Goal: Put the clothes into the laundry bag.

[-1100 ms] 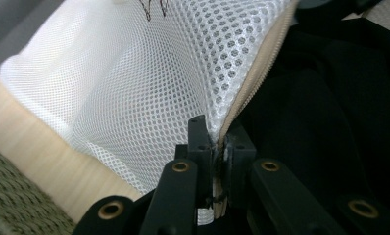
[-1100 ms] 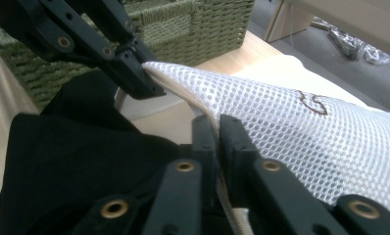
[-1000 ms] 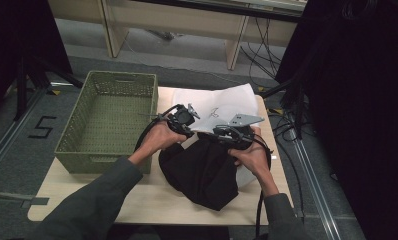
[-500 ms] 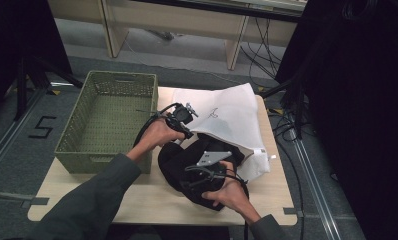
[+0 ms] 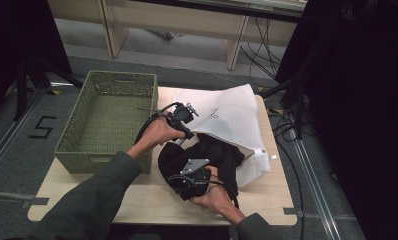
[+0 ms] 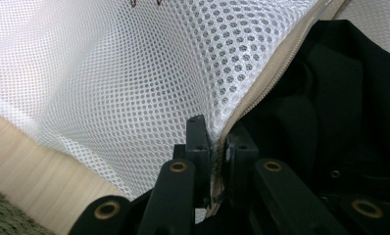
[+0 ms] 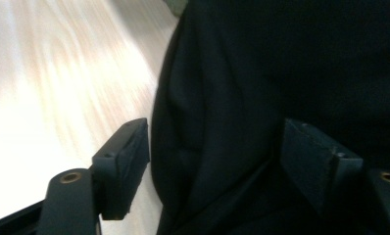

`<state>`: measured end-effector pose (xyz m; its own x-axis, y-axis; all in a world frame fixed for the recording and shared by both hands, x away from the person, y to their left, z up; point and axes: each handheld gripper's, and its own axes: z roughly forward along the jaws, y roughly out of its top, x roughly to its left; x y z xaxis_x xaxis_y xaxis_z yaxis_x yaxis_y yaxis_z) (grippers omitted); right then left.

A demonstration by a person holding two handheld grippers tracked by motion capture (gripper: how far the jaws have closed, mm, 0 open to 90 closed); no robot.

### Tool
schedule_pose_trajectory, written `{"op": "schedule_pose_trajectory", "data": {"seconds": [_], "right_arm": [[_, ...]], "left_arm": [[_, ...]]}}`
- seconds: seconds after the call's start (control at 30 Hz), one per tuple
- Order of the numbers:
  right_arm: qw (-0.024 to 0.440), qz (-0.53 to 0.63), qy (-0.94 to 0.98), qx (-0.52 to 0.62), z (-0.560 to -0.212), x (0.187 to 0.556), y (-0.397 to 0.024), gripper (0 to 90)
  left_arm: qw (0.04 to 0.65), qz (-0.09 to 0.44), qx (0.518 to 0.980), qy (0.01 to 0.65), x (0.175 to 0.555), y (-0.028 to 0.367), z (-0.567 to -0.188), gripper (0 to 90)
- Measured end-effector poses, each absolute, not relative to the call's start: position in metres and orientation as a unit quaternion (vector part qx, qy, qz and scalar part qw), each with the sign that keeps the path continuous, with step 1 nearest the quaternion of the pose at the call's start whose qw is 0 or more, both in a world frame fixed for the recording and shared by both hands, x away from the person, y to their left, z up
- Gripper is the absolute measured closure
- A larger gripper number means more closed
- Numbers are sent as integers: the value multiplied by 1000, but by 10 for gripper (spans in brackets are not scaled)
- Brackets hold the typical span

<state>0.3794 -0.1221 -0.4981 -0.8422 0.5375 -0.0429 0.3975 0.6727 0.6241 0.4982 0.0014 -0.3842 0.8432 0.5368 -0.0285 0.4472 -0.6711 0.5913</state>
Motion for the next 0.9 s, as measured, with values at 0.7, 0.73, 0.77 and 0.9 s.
{"op": "schedule_pose_trajectory", "data": {"seconds": [0.7, 0.73, 0.77, 0.9], "right_arm": [[224, 339, 861, 305, -463, 417, -176, 827], [232, 332, 861, 308, -467, 425, -173, 828], [232, 332, 861, 308, -467, 425, -173, 828], [254, 325, 854, 318, -472, 443, -167, 828]], "left_arm": [[283, 88, 924, 242, 492, 6, -379, 836], [281, 88, 926, 235, 493, 6, -379, 836], [280, 86, 927, 235, 492, 5, -379, 836], [274, 80, 929, 233, 488, 4, -382, 838]]}}
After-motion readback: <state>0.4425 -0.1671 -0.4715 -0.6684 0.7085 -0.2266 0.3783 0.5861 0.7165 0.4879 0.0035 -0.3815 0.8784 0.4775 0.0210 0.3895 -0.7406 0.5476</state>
